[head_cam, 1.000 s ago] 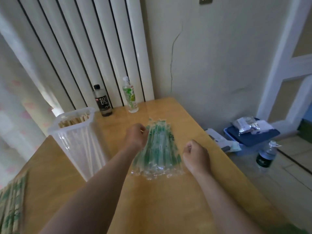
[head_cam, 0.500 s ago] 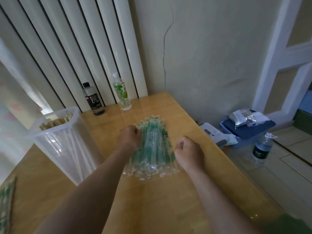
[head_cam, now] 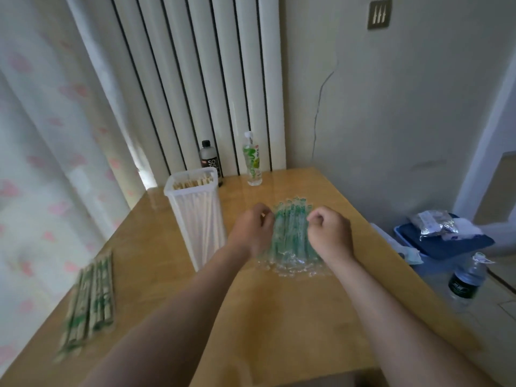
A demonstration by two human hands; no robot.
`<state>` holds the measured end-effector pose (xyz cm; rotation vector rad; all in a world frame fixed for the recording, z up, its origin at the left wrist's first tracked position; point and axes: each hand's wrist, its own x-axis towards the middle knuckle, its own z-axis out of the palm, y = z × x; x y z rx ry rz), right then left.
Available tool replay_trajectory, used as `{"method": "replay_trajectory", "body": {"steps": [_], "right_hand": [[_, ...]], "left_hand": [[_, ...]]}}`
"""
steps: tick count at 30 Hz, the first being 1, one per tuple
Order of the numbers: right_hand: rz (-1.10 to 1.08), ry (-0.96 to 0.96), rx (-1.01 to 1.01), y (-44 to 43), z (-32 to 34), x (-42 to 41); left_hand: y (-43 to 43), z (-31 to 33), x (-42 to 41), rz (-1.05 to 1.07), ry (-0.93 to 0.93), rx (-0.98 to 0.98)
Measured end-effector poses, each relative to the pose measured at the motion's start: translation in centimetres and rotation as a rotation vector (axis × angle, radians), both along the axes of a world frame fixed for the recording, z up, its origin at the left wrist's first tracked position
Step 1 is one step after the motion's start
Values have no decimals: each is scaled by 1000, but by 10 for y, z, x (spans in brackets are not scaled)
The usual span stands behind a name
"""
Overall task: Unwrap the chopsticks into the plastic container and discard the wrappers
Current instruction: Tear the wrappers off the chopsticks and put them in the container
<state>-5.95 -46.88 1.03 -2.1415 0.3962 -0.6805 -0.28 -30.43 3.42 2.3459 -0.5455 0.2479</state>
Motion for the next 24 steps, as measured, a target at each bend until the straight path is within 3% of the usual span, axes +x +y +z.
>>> {"method": "replay_trajectory", "body": {"steps": [7, 11, 18, 21, 24], "right_hand": [[339, -82, -123, 121, 22, -6], [456, -27, -121, 191, 17, 2], [718, 266, -147, 296, -4, 16], [743, 356, -172, 327, -19, 24], [742, 455, -145, 348, -38, 28]], "left_hand": [[90, -12, -39, 9, -116, -26], [167, -25, -47, 148, -66, -14], [298, -60, -58, 581, -33, 137], [327, -79, -64, 623, 37, 326], [339, -94, -68, 596, 59, 355]]}}
